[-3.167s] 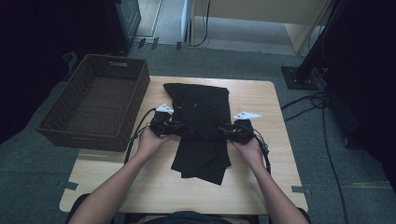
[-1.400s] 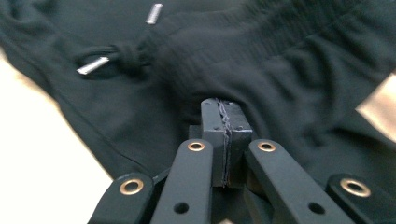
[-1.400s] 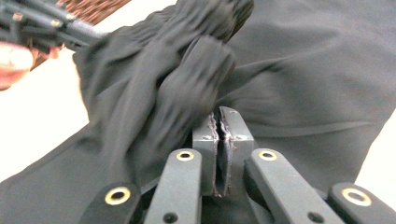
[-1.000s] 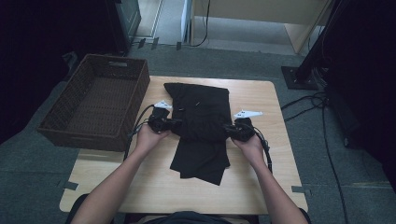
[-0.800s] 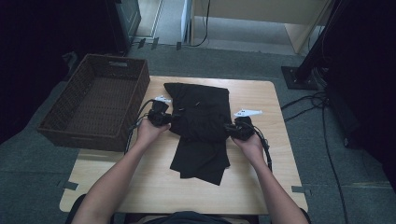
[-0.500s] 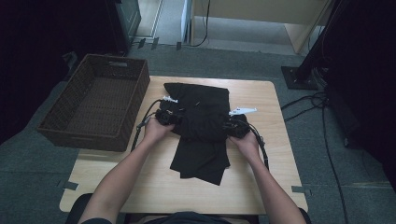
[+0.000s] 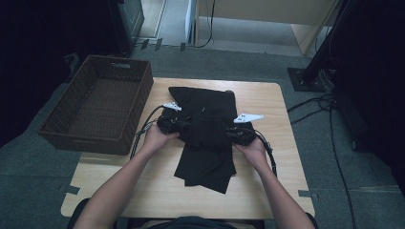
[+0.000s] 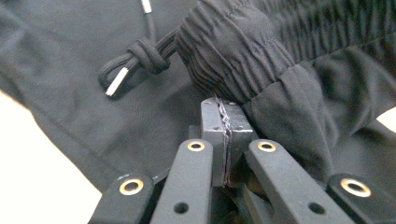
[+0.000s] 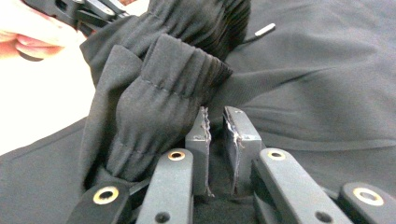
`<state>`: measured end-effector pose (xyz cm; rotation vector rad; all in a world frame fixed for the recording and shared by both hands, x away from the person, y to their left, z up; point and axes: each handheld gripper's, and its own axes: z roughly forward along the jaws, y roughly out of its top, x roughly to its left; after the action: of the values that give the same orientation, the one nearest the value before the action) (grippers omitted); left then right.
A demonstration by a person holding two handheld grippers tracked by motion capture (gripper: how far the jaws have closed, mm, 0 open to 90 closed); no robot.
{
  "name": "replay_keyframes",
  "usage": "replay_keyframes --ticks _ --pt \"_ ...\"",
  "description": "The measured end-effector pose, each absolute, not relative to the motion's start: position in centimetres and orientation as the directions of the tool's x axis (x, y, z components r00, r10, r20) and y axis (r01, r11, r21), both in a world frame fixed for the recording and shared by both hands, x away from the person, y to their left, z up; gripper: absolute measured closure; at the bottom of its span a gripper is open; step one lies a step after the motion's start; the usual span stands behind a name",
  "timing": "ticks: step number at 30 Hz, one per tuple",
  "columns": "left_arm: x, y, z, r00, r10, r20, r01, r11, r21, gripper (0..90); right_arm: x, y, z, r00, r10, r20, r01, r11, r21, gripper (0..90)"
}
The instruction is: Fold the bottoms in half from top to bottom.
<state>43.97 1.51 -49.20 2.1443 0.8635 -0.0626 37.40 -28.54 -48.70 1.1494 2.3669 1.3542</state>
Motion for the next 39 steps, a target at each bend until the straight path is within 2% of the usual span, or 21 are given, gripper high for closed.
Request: replay_keyframes --ticks 10,14,17,22,25,27,32,36,39 --pt "47.2 0.6 -50.0 0.715 0.627 -0.309 0.650 -0.435 0.623 89.3 39.8 -30.2 -49.2 -0.572 0.777 0.262 0.630 0.212 0.747 83.1" --pt "48.0 0.1 -50.4 0.707 0.632 -0.316 0.663 -0.437 0.608 89.2 40.9 -30.4 -49.5 -0.557 0.781 0.283 0.644 0.192 0.740 82.2" --pt "47.9 -0.2 -50.4 0.712 0.610 -0.348 0.664 -0.422 0.617 89.1 41.0 -30.1 -49.2 -0.581 0.740 0.339 0.634 0.150 0.758 82.1" --pt "46.3 0.6 -48.7 0.742 0.554 -0.377 0.632 -0.391 0.668 88.7 39.0 -29.2 -47.7 -0.671 0.672 0.314 0.561 0.183 0.807 81.2" --pt "45.1 0.9 -48.2 0.763 0.528 -0.372 0.612 -0.407 0.678 87.8 37.8 -29.0 -47.1 -0.702 0.645 0.302 0.531 0.191 0.825 81.0" --pt "43.0 1.6 -47.9 0.788 0.507 -0.351 0.586 -0.440 0.680 86.9 35.9 -28.8 -47.0 -0.728 0.630 0.271 0.509 0.230 0.830 80.5" --pt "40.2 2.3 -47.8 0.794 0.531 -0.294 0.563 -0.462 0.685 84.7 33.5 -28.3 -47.1 -0.753 0.617 0.228 0.498 0.309 0.810 78.7" --pt "39.7 2.6 -47.6 0.777 0.555 -0.299 0.574 -0.428 0.698 82.9 32.2 -28.0 -47.0 -0.759 0.605 0.241 0.501 0.306 0.810 79.6" --pt "39.4 2.7 -47.6 0.780 0.560 -0.280 0.564 -0.435 0.701 81.9 31.4 -27.6 -47.0 -0.758 0.619 0.205 0.493 0.337 0.803 79.3"
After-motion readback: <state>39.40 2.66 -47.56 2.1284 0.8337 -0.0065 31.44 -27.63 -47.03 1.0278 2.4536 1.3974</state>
